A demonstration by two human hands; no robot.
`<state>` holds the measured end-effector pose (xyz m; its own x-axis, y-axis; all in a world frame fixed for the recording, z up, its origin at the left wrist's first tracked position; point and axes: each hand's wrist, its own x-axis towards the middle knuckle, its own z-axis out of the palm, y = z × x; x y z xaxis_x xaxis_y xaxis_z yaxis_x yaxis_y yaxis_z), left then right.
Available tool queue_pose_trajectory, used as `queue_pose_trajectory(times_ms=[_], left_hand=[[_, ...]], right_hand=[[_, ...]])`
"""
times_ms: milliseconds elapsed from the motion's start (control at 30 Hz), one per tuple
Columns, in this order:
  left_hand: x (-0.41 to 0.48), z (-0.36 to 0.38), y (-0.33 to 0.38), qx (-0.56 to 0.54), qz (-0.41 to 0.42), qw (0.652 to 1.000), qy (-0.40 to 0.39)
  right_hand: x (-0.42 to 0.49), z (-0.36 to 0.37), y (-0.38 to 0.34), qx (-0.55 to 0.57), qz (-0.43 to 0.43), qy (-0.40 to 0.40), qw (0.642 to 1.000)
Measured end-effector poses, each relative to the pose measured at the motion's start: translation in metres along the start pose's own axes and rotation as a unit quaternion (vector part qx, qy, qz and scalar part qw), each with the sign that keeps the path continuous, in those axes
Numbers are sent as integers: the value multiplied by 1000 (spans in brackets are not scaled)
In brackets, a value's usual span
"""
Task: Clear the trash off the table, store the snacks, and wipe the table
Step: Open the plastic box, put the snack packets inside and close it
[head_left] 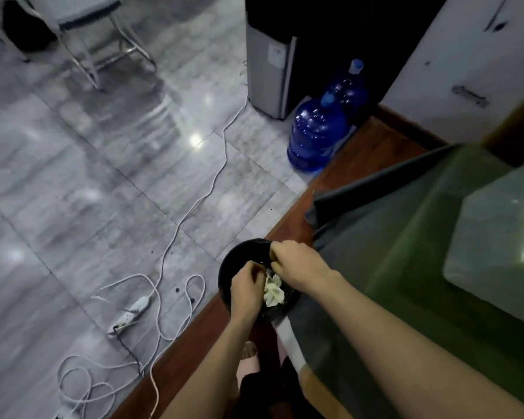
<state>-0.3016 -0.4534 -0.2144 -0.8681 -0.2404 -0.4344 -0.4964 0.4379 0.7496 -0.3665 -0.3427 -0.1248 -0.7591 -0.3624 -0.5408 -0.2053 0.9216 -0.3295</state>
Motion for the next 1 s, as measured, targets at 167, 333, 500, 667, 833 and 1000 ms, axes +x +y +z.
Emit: queue_pose_trajectory(times_ms=[167, 333, 500, 667, 833, 1000], left_hand=[[-80, -62, 83, 36, 135, 990, -28], [-127, -66, 147, 79, 266, 954, -114], [-162, -31, 188, 168, 389, 882, -206], [-208, 6, 211, 189, 446, 839, -249], [-246, 51, 213, 217, 429, 831, -281], [-277, 82, 217, 213, 371, 864, -267]], right_hand=[[-136, -61, -15, 110, -7, 181, 977], [-237, -63, 8, 101, 57, 279, 953], [-306, -43, 33, 123, 128, 317, 932], [-362, -13, 63, 134, 186, 327, 917], [-419, 15, 102, 157, 224, 327, 905], [-463, 34, 146, 214, 239, 341, 883]])
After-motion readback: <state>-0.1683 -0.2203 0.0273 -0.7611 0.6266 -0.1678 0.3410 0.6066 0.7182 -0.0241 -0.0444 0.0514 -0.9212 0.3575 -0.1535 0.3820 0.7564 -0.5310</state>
